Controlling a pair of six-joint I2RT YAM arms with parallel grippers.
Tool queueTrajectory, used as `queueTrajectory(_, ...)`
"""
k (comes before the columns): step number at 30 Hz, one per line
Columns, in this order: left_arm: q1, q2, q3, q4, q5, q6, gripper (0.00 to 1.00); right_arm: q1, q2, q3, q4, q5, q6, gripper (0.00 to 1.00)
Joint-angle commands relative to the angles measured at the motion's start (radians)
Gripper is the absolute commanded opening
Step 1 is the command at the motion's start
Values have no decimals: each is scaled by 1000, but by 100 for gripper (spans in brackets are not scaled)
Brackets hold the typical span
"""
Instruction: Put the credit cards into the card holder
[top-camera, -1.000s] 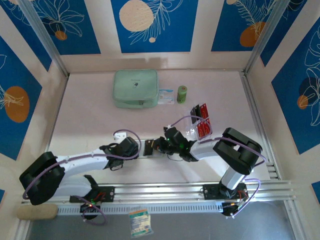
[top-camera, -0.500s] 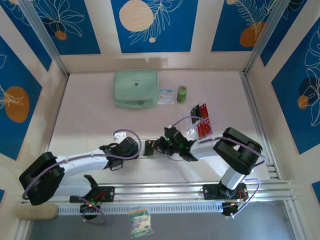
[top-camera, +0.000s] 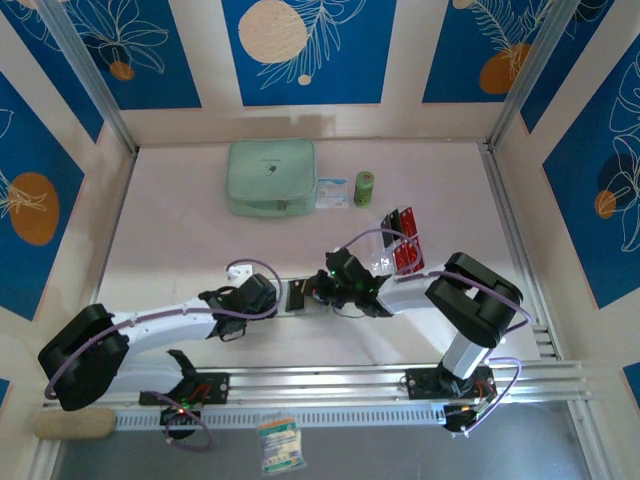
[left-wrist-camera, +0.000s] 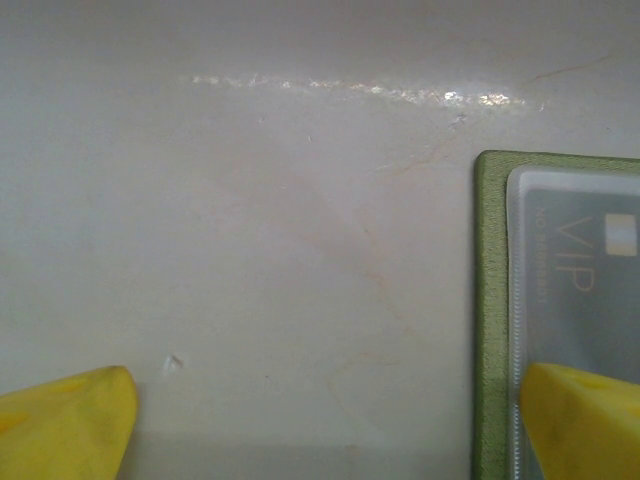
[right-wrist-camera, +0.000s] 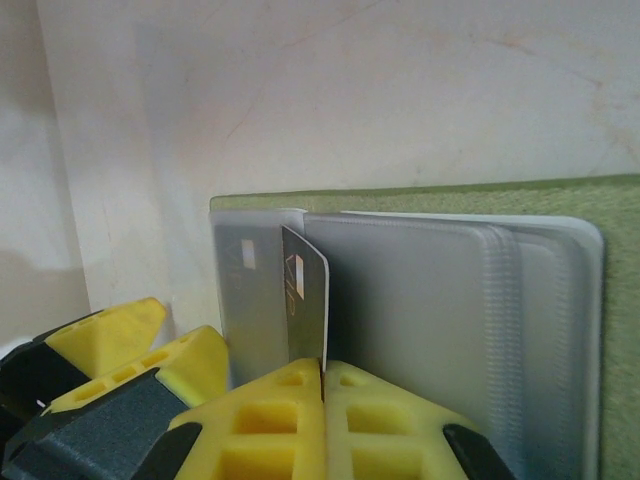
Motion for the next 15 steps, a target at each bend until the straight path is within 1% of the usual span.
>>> queueTrajectory(1,8,-10,-14,-25,-21,-7,98,-2,37,21,-71,-34,-12,0)
queueTrajectory(7,9,-13,-14,-25,-21,-5,98,-2,70,42,-77,-67,-16,0)
queueTrajectory(9,9,-12,-14,-22,-21,-5,98,-6,71,62,-106,-85,-37,0)
queueTrajectory(10,9,-12,-14,-23,-20,-5,98,-8,67,73,-129,-93,-53,5)
queueTrajectory(13,9,-13,-16,-22,-19,-5,98,-27,37,108,-199,-127,-117,23)
queueTrajectory(14,9,-16,-17,-20,-20,-4,98,-34,20,117,-227,-135,-141,28)
queueTrajectory(15,9,-16,-19,-17,-19,-6,98,-39,6,128,-255,-139,-160,30)
